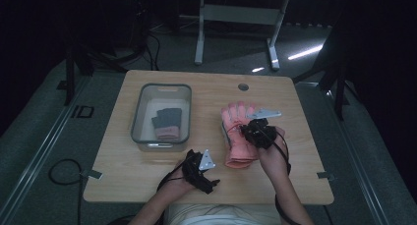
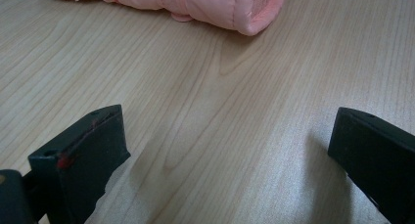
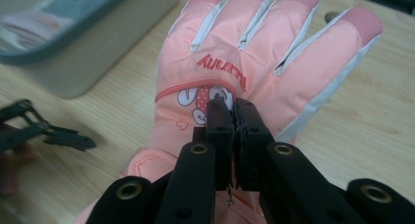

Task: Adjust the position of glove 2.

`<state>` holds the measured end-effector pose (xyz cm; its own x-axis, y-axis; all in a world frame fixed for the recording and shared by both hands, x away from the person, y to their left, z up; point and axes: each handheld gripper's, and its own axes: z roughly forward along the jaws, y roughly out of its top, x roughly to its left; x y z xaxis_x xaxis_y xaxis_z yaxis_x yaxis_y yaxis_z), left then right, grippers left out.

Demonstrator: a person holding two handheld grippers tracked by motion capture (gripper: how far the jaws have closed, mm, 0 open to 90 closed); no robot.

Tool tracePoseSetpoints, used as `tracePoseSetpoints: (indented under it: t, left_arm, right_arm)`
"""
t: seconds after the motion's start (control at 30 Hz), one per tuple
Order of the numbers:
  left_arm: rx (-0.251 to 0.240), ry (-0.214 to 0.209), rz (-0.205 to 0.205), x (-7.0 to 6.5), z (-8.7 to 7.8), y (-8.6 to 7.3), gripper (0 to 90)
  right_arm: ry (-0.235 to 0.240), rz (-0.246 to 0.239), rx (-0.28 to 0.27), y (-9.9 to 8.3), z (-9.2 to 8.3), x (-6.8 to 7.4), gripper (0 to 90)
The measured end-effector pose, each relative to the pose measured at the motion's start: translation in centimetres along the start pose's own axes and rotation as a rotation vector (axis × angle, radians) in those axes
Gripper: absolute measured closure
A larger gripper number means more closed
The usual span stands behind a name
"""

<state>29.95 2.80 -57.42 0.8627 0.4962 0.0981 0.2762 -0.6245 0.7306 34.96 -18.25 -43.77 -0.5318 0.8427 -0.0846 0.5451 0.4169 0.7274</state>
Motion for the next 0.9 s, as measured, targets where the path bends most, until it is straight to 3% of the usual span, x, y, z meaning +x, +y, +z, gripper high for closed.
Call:
tracePoseSetpoints:
  t: [0.37,0.6,0.9]
  left_arm:
    - [0.000,-0.001,0.001,0.0,0.0,0.0,0.5]
    - [0.001,-0.002,0.003,0.0,0.0,0.0,0.4]
    - [0.003,-0.005,0.001,0.0,0.0,0.0,0.5]
  right_arm:
    - [-0.019,0.054,0.069,-1.3,2.9,-0.5,86.5]
    - [-0.025,0.054,0.097,-1.8,4.4,-0.3,86.4]
    - [0.000,0.045,0.113,-2.7,6.1,-0.3,85.0]
